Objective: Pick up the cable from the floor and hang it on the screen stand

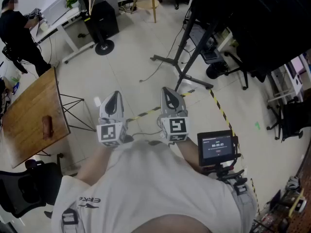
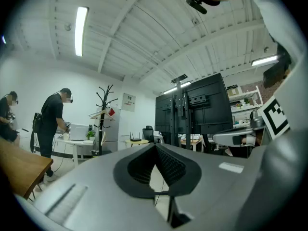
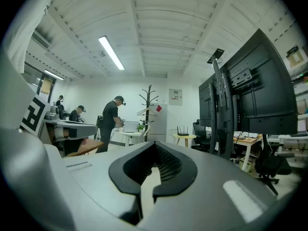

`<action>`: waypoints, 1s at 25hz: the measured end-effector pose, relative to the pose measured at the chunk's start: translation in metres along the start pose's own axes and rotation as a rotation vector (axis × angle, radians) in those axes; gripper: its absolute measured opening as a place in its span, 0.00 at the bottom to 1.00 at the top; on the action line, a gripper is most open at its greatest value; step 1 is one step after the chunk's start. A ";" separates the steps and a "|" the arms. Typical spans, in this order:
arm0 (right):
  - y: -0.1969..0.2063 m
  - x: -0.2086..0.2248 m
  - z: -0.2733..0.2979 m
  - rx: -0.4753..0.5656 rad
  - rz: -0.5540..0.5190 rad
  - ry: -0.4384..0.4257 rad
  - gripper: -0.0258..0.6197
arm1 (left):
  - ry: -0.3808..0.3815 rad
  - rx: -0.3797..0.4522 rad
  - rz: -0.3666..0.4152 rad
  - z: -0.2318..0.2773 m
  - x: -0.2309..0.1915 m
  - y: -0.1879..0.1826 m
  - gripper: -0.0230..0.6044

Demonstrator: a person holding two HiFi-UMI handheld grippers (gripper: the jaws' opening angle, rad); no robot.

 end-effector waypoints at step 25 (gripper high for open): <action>-0.062 0.014 0.212 -0.009 -0.027 0.147 0.06 | 0.097 0.009 -0.004 0.219 -0.136 -0.027 0.04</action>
Point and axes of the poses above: the fingertips, and each gripper's own axes: z forward along the fingers, x to its right, y out of its underside, the point moved 9 cm from there along -z, backward along the fingers, and after that the axes turned 8 degrees about -x, right-handed, at the moved point
